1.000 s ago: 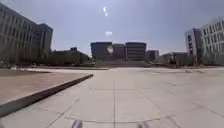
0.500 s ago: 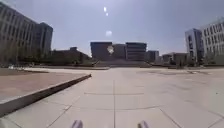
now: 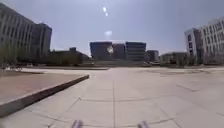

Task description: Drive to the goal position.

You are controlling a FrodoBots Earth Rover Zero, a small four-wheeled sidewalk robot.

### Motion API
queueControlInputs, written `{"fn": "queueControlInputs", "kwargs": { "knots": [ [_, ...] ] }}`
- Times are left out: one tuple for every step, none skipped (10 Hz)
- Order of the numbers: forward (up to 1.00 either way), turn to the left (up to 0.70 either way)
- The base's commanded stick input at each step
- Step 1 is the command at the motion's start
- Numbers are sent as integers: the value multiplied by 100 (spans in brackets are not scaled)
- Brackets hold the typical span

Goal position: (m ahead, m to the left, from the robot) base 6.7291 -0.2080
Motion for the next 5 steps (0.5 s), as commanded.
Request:
{"fn": "queueControlInputs", "kwargs": {
  "knots": [
    [85, 0],
    [85, 0],
    [85, 0],
    [85, 0],
    [85, 0]
  ]
}}
